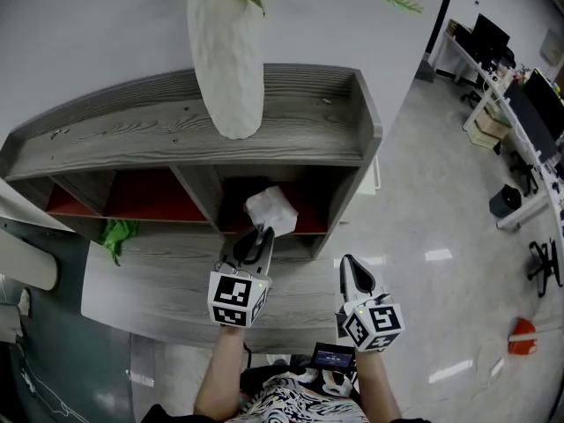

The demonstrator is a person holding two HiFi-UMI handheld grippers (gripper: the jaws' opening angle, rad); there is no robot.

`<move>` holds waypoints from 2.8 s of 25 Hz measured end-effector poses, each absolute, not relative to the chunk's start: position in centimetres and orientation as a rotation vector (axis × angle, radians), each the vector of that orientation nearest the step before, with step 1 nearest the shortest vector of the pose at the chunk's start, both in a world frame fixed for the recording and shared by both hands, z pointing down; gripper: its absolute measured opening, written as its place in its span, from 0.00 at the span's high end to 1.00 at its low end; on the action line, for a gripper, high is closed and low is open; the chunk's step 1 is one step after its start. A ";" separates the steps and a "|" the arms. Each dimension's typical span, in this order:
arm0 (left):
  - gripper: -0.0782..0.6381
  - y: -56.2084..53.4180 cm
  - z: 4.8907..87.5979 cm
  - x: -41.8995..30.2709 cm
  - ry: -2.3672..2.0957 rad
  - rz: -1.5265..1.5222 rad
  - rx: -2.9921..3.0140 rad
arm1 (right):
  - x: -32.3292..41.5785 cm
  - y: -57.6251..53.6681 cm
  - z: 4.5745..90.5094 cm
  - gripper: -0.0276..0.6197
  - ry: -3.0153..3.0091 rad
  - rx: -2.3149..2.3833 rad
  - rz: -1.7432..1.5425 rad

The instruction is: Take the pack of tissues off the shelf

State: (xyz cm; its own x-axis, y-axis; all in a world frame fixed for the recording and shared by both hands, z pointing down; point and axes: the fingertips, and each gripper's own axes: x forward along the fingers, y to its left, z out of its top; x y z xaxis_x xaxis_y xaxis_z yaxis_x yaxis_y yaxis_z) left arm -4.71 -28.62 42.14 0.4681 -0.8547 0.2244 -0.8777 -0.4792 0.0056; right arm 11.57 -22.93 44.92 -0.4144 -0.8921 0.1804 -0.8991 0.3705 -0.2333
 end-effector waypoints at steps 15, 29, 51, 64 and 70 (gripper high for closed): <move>0.82 -24.0 37.0 -6.2 -1.493 0.080 2.683 | 8.5 -19.9 42.0 0.95 -2.655 1.657 0.361; 0.82 -19.2 35.9 -8.6 -1.469 -0.029 2.707 | 7.2 -16.9 41.5 0.95 -2.628 1.687 0.287; 0.83 -16.7 39.9 -9.2 -1.453 -0.020 2.660 | 7.2 -14.7 44.9 0.95 -2.568 1.647 0.342; 0.83 -16.2 45.6 -8.6 -1.410 0.086 2.600 | 7.9 -14.2 49.7 0.95 -2.482 1.629 0.449; 0.83 -15.9 48.3 -8.3 -1.381 0.130 2.573 | 8.1 -13.9 51.6 0.95 -2.440 1.600 0.465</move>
